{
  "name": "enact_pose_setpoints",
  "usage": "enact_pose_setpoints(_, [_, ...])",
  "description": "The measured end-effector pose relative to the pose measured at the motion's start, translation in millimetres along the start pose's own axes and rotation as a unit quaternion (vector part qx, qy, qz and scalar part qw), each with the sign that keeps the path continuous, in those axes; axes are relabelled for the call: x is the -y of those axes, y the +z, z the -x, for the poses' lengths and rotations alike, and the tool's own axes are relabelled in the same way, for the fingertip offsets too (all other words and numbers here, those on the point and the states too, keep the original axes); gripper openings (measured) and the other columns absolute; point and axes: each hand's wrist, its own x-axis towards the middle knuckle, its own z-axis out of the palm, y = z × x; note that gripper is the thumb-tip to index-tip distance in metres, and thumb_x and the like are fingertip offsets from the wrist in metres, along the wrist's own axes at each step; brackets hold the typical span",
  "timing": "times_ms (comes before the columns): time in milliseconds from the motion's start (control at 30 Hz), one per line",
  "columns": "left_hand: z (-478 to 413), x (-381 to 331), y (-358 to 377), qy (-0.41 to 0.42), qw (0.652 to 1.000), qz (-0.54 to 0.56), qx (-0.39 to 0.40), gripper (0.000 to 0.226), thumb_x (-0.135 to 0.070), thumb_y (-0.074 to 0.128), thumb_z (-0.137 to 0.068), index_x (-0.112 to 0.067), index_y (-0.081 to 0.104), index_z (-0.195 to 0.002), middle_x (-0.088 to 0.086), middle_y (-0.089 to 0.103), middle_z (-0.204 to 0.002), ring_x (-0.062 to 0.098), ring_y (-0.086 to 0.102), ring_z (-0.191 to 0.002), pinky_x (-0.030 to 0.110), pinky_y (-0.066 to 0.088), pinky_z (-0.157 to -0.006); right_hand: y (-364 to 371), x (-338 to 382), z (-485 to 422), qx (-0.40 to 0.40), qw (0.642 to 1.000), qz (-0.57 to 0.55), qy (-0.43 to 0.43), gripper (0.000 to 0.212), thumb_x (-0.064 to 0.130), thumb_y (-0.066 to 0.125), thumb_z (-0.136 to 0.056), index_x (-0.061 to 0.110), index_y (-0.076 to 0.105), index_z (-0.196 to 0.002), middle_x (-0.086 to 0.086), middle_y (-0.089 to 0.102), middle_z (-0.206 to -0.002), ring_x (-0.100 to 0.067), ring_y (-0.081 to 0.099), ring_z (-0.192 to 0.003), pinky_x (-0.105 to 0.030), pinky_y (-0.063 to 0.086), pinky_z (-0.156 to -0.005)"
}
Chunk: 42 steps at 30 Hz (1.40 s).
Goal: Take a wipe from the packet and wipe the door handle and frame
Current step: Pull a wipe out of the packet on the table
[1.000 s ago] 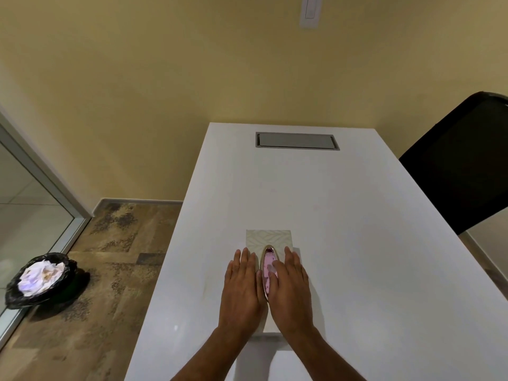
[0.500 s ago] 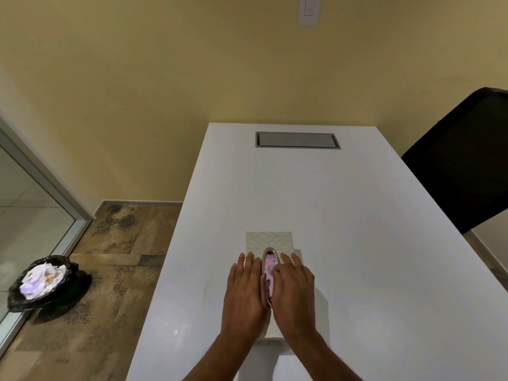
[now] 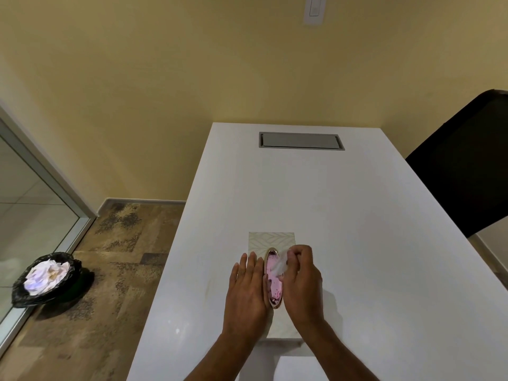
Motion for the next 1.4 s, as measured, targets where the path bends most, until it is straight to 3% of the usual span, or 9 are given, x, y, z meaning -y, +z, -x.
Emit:
enact_pose_setpoints(167, [1.6,-2.8,-1.0,-0.004,1.0,-0.01,-0.011,0.068,-0.055,0.009,-0.101,-0.027,0.016,-0.163,-0.013,-0.002,-0.166,0.009,-0.009,-0.159,0.029,-0.014,-0.128,-4.9,4.6,-5.7,-0.045,0.993,-0.095,0.062,0.012,0.024,0.041,-0.107,0.021,0.049,-0.099,0.015,0.062,-0.087,-0.011,0.07,-0.074,-0.025,0.061,-0.055])
enact_pose_setpoints(467, [9.1,-11.6,-23.4,0.026,0.999,0.015,-0.022,0.064,-0.05,0.011,-0.105,-0.02,0.012,-0.162,0.0,0.005,-0.17,0.021,-0.005,-0.159,0.026,-0.018,-0.127,-32.3,26.7,-12.0,-0.063,0.956,-0.244,0.148,0.01,0.018,0.042,-0.107,0.014,0.051,-0.109,-0.01,0.063,-0.113,-0.027,0.073,-0.092,-0.017,0.058,-0.055])
enact_pose_setpoints(567, [17.5,-17.0,-38.6,0.012,0.998,0.05,-0.028,0.085,-0.079,-0.02,-0.083,-0.034,-0.004,-0.153,-0.01,-0.012,-0.165,0.007,-0.016,-0.155,0.019,-0.021,-0.124,-40.2,38.9,-13.6,-0.065,0.945,-0.279,0.16,0.011,0.019,0.043,-0.107,0.02,0.052,-0.103,-0.011,0.065,-0.11,-0.023,0.073,-0.089,-0.018,0.058,-0.055])
enact_pose_setpoints(667, [21.9,-21.0,-62.9,-0.013,0.994,0.079,-0.073,0.075,-0.074,-0.009,-0.089,-0.037,-0.001,-0.154,-0.018,-0.012,-0.163,-0.002,-0.012,-0.154,0.014,-0.017,-0.122,-46.1,50.9,-13.4,-0.051,0.929,-0.313,0.191,0.011,0.021,0.042,-0.107,0.021,0.053,-0.104,-0.014,0.065,-0.115,-0.028,0.072,-0.098,-0.025,0.061,-0.058])
enact_pose_setpoints(867, [45.1,-22.5,-124.3,-0.028,0.988,0.073,-0.136,0.067,-0.053,0.008,-0.101,-0.028,0.02,-0.162,-0.012,0.015,-0.17,0.004,0.003,-0.159,0.03,0.006,-0.133,-53.8,92.9,5.2,0.025,0.914,-0.353,0.199,0.008,0.018,0.049,-0.105,0.018,0.052,-0.112,-0.019,0.065,-0.124,-0.034,0.073,-0.101,-0.052,0.061,-0.088])
enact_pose_setpoints(967, [62.1,-19.2,-157.3,-0.03,0.983,0.064,-0.168,0.059,-0.042,0.019,-0.106,-0.024,0.024,-0.162,-0.008,0.021,-0.17,0.008,0.008,-0.16,0.037,0.016,-0.133,-58.8,120.6,19.6,0.06,0.909,-0.358,0.203,0.027,0.014,0.063,-0.097,0.014,0.051,-0.121,-0.019,0.058,-0.133,-0.042,0.063,-0.116,-0.056,0.054,-0.1])
enact_pose_setpoints(1167, [103.7,-3.9,-226.4,-0.044,0.973,0.007,-0.227,0.054,-0.027,0.032,-0.111,-0.024,0.02,-0.163,-0.015,0.01,-0.168,-0.009,-0.011,-0.155,0.017,-0.006,-0.128,-59.8,185.8,65.4,0.181,0.891,-0.371,0.191,0.037,0.012,0.076,-0.087,0.019,0.062,-0.119,-0.014,0.06,-0.137,-0.032,0.065,-0.116,-0.048,0.057,-0.099])
enact_pose_setpoints(1300, [141.8,11.5,-275.7,-0.067,0.962,-0.006,-0.266,0.054,-0.024,0.034,-0.11,-0.021,0.023,-0.163,-0.011,0.014,-0.17,-0.005,-0.008,-0.157,0.028,0.005,-0.133,-54.0,227.2,98.4,0.263,0.889,-0.337,0.162,0.052,0.005,0.081,-0.081,0.017,0.058,-0.126,-0.006,0.076,-0.109,-0.025,0.076,-0.089,-0.03,0.064,-0.073])
enact_pose_setpoints(1400, [172.6,24.7,-314.0,-0.074,0.951,-0.003,-0.299,0.052,-0.022,0.037,-0.11,-0.019,0.029,-0.161,-0.008,0.02,-0.17,-0.005,-0.006,-0.157,0.03,0.009,-0.132,-43.9,263.5,122.8,0.315,0.884,-0.318,0.138,0.061,0.006,0.087,-0.075,0.017,0.058,-0.127,-0.011,0.072,-0.116,-0.032,0.073,-0.099,-0.043,0.061,-0.089])
